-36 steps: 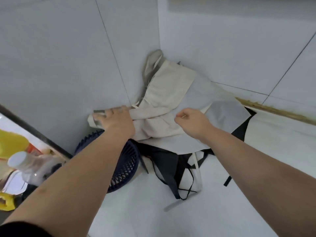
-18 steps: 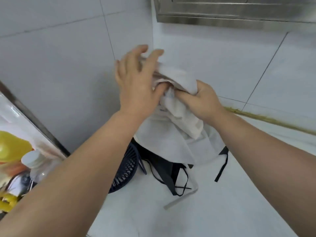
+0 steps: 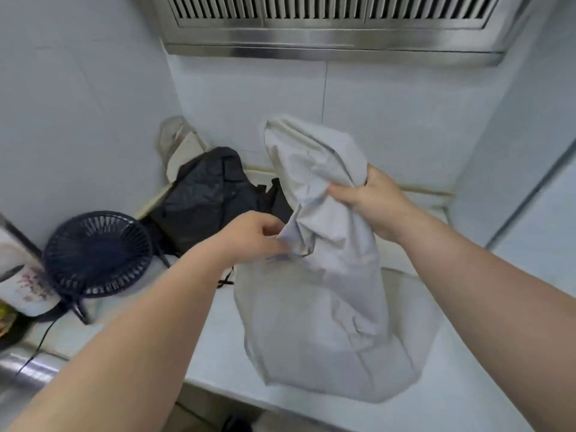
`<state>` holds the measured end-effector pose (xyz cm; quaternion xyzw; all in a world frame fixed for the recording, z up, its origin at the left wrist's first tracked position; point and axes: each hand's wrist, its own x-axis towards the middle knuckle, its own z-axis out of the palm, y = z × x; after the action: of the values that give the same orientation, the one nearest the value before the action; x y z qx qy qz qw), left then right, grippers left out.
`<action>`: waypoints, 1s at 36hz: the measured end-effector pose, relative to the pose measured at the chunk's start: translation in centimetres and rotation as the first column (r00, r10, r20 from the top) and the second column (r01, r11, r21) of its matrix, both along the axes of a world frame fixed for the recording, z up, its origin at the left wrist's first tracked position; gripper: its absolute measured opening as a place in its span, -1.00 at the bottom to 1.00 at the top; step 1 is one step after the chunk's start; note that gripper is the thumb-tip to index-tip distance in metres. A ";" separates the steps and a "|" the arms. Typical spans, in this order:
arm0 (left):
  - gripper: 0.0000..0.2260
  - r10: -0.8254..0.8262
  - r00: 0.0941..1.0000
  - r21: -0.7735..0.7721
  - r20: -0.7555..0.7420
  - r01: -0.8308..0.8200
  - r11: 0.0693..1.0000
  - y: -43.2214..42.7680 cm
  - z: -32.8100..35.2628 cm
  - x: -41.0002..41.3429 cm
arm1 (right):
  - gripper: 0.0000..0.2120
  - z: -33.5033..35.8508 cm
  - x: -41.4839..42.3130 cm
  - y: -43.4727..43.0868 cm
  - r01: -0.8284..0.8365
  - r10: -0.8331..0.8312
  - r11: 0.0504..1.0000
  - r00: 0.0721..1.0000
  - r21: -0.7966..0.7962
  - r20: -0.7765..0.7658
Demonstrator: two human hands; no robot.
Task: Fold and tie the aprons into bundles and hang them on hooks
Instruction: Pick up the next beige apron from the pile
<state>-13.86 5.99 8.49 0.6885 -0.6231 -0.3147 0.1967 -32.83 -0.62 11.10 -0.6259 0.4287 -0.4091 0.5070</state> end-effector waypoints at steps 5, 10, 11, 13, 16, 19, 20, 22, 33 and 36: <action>-0.63 -0.099 0.903 0.215 0.417 0.008 0.976 2.1 -2.1 -3.2 | -0.68 -2.2 -5.9 2.3 0.126 -0.136 0.983 0.988 0.131 0.071; -0.74 0.333 0.919 -0.091 0.213 -0.321 0.943 3.7 -3.2 -4.3 | -0.64 -3.6 -10.5 4.4 0.232 -0.232 0.956 0.973 0.181 -0.024; -0.71 0.417 0.902 -0.163 0.116 -0.397 0.903 4.0 -3.4 -4.5 | -0.63 -3.9 -11.2 4.8 0.239 -0.220 0.953 0.968 0.184 -0.119; -0.65 0.479 0.875 -0.259 -0.069 -0.480 0.838 4.7 -3.4 -4.8 | -0.51 -4.5 -12.5 6.0 0.243 -0.159 0.946 0.924 0.213 -0.348; -0.65 0.401 0.824 -0.279 -0.399 -0.526 0.803 6.0 -2.5 -5.6 | -0.25 -4.8 -13.0 8.2 0.203 0.056 0.911 0.801 0.358 -0.596; -0.72 0.259 0.812 -0.273 -0.522 -0.447 0.852 7.8 -1.8 -5.6 | 0.03 -4.5 -12.7 10.6 0.047 0.292 0.821 0.821 0.569 -0.490; -0.74 0.215 0.826 -0.272 -0.521 -0.399 0.876 8.4 -1.7 -5.5 | 0.00 -4.1 -12.1 11.3 0.016 0.241 0.819 0.897 0.574 -0.370; -0.74 0.143 0.845 -0.264 -0.515 -0.316 0.911 10.1 -1.6 -4.9 | -0.15 -3.1 -10.6 12.5 0.172 -0.108 0.890 0.979 0.422 -0.172; -0.80 0.080 0.421 -0.032 -0.903 -0.253 0.967 18.9 0.9 -2.9 | -0.40 0.1 -1.9 20.5 0.002 0.015 0.998 0.959 0.061 -0.282; -0.88 0.036 0.135 0.022 -0.990 -0.109 0.994 21.7 2.2 -1.9 | -0.39 -1.5 0.2 23.6 -0.307 0.400 0.848 0.906 0.432 -0.141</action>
<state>-15.81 27.70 10.65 0.3365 -0.3154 -0.6617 0.5911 -32.63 23.00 9.60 -0.6197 0.4345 -0.1380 0.6388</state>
